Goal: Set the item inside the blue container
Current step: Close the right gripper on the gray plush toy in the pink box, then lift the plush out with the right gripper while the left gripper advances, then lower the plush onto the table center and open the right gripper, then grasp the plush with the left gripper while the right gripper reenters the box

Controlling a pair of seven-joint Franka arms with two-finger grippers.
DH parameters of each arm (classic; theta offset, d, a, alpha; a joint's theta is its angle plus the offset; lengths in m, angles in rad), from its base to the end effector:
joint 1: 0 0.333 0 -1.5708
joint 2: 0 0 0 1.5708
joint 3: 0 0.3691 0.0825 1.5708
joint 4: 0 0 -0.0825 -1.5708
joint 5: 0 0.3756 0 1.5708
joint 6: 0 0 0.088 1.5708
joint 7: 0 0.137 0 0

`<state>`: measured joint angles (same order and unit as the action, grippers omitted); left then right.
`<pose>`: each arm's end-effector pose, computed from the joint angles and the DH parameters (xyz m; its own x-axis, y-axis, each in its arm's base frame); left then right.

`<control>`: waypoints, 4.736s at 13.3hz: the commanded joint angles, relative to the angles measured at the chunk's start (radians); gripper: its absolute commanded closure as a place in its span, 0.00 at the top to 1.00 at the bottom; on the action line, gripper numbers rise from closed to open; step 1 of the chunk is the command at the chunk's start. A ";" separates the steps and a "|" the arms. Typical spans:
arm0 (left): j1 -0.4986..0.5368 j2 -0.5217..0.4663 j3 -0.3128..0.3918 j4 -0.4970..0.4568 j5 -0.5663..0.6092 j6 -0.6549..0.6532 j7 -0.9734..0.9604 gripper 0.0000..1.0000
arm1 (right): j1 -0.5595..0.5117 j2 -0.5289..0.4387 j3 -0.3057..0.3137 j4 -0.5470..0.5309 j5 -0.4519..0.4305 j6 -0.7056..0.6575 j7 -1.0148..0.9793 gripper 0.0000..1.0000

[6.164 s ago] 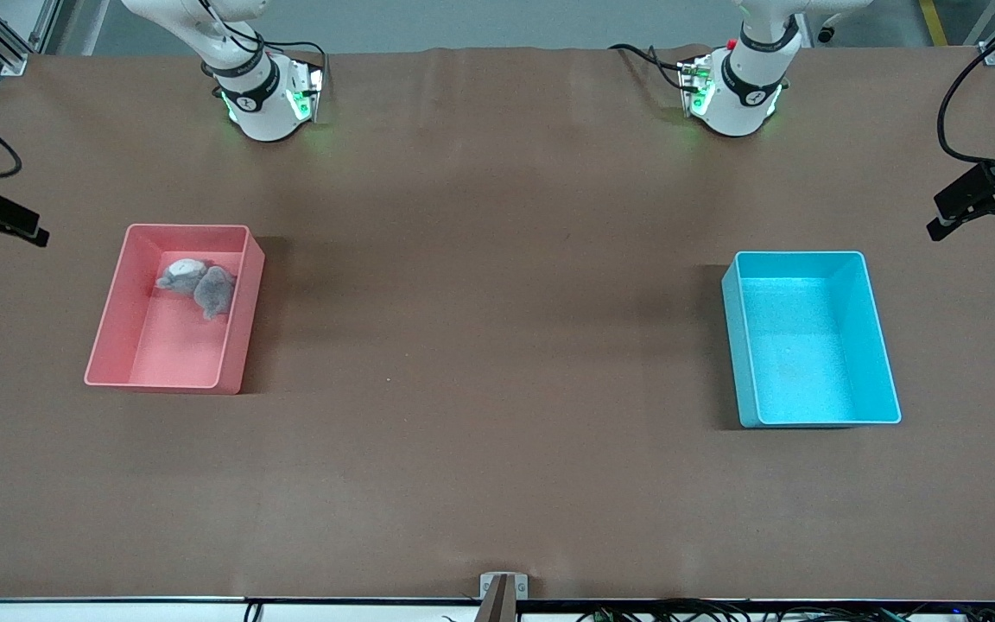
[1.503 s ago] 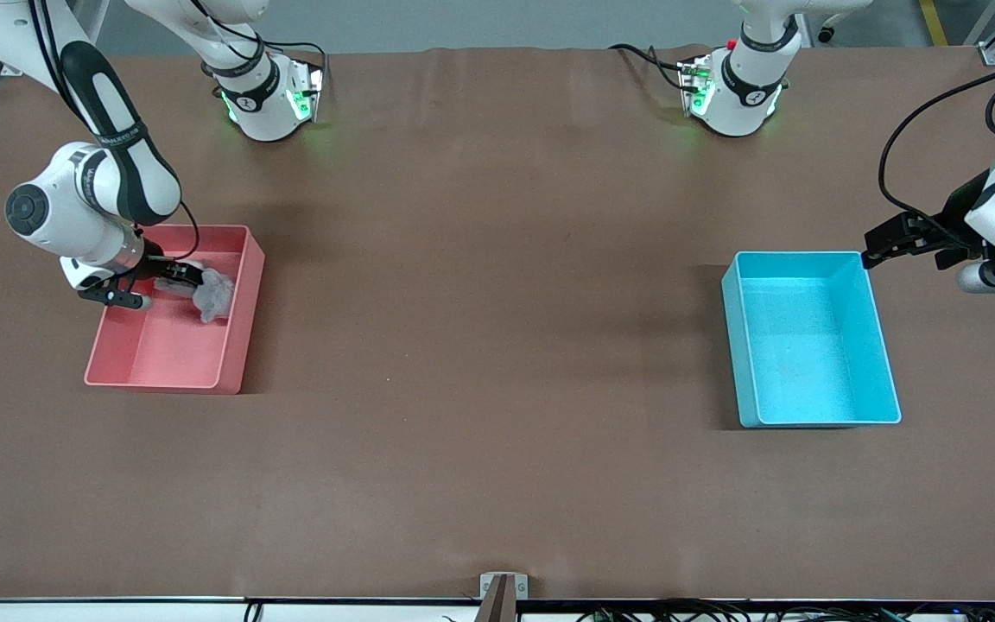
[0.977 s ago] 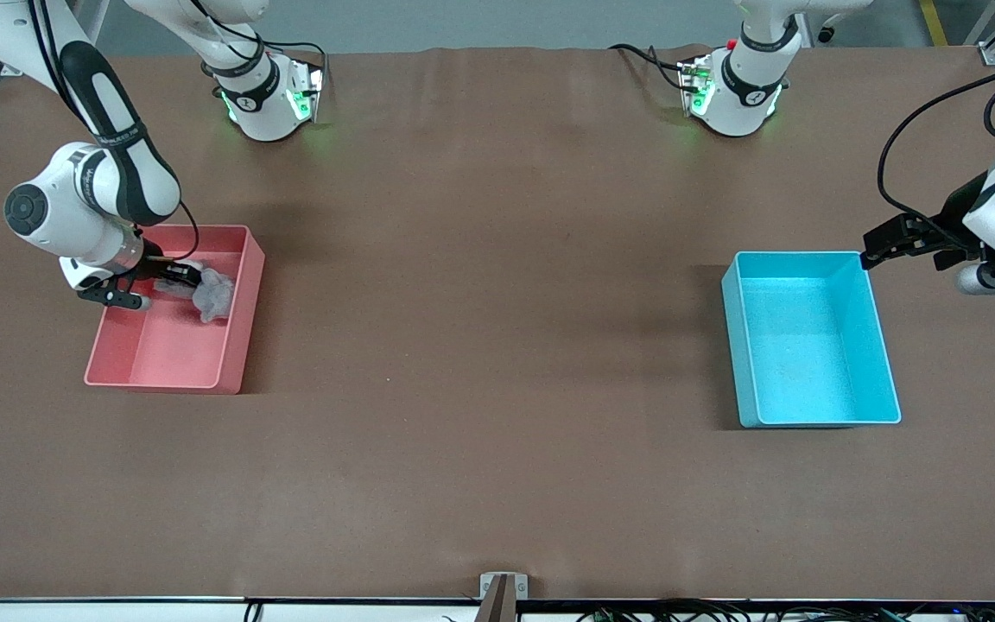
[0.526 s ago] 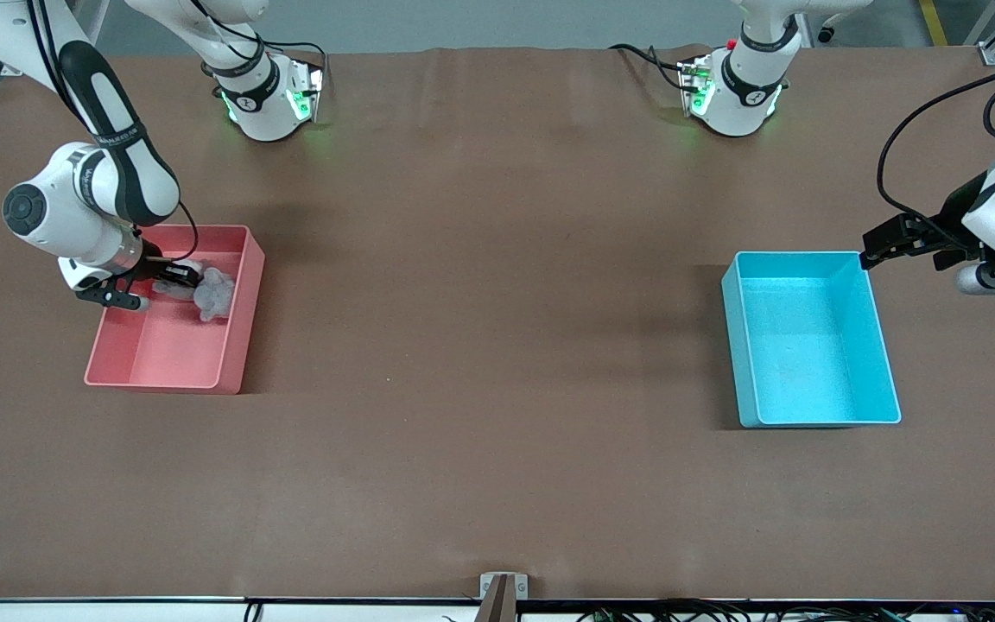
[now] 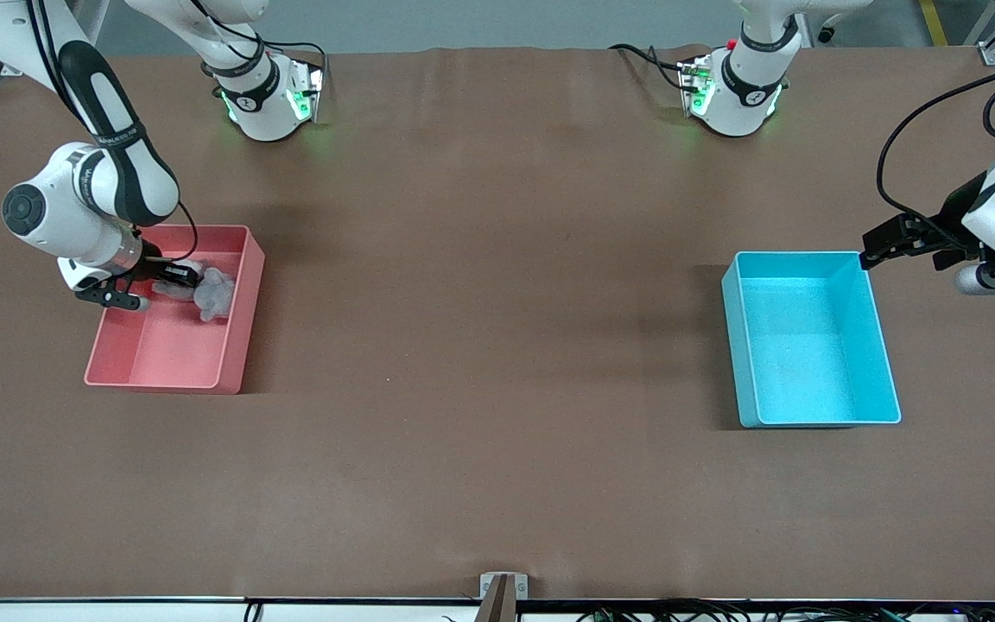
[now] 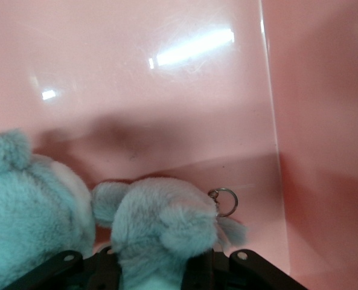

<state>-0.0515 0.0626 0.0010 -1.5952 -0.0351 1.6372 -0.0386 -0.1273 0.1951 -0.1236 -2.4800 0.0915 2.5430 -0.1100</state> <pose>0.5710 -0.0335 0.6071 0.9997 -0.0096 -0.0220 -0.0088 -0.9994 0.0341 0.4497 -0.1162 0.2340 0.9686 -0.2136 -0.1273 -0.2192 -0.9752 -0.0316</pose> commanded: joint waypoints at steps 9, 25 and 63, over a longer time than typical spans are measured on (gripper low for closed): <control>-0.001 0.005 -0.013 0.006 0.006 -0.002 -0.011 1.00 | 0.092 -0.019 0.015 0.557 0.005 -0.782 0.272 0.01; -0.005 0.141 -0.173 0.006 0.020 0.134 -0.280 1.00 | 0.889 0.380 0.015 0.870 0.060 -0.423 1.561 0.01; -0.588 0.733 -0.200 0.118 0.046 1.093 -0.860 1.00 | 0.069 -0.065 0.015 0.156 0.005 -0.223 0.110 1.00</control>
<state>-0.6202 0.7657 -0.2050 -1.5091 0.0052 2.7147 -0.8865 -0.0424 0.1672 -0.1303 -2.2424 0.0772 2.2563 0.0075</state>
